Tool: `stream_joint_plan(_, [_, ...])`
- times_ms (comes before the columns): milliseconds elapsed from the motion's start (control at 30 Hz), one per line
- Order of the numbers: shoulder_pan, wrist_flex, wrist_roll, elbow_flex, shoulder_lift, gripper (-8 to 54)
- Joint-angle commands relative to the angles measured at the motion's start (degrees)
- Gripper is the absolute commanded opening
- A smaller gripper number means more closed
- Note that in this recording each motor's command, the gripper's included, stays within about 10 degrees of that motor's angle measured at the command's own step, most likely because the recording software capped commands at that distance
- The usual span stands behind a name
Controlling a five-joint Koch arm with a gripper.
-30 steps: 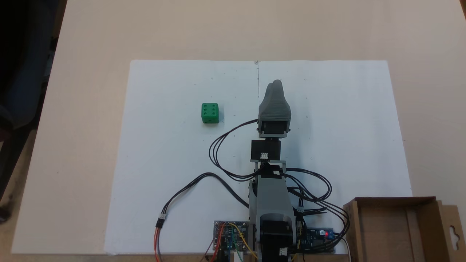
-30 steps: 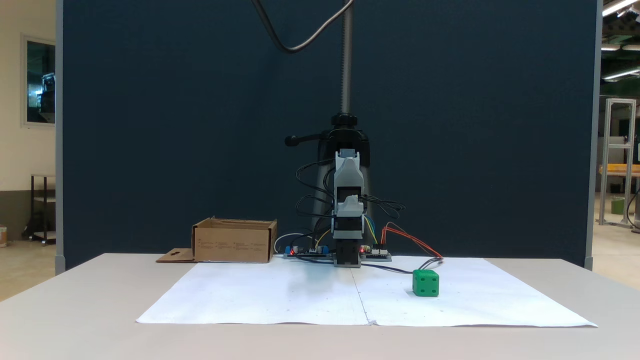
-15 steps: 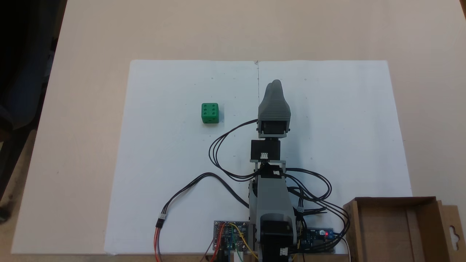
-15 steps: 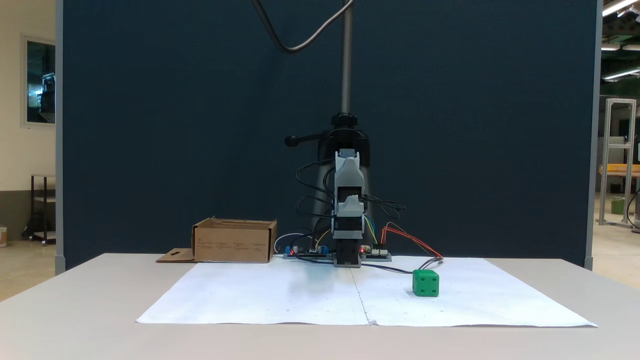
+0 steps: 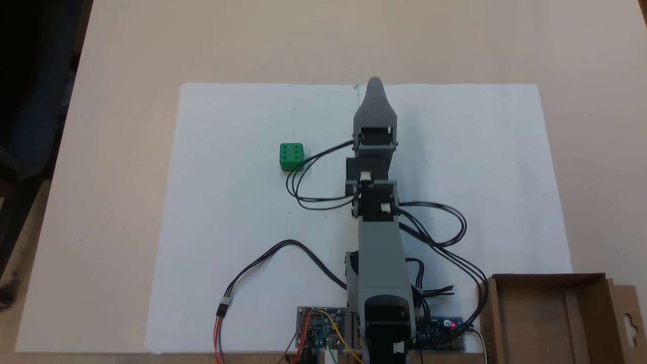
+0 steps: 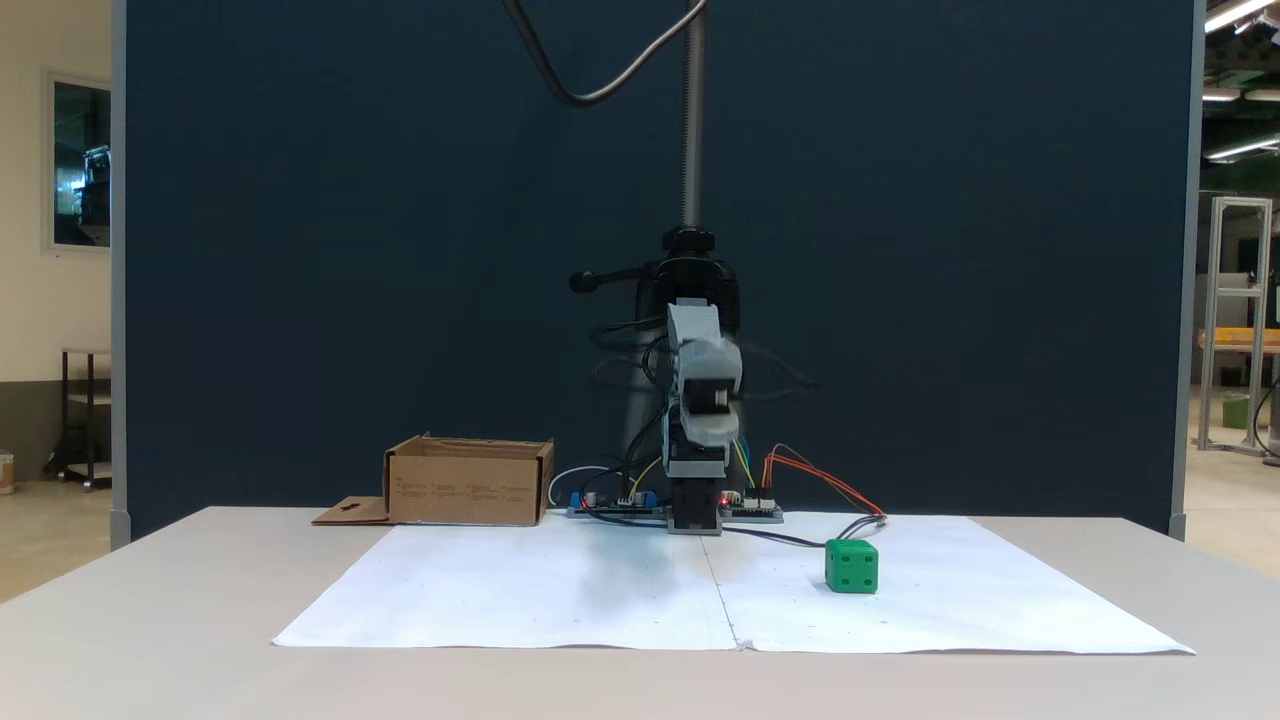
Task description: Grasp a green dice and put it in the bin.
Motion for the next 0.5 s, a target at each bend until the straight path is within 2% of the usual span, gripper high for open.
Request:
stream_joint_plan(0, [-1.0,9.3,-1.1,-8.6,1.5,41.2])
stream_joint_plan(233, [-1.3,41.5,0.6,-32.5,-3.2,41.2])
stream_joint_plan(367, [-1.5,55.8,1.9,-45.3,-8.5,41.3])
stream_joint_plan(467, [-1.5,64.5,3.5,-52.8,-9.1,41.3])
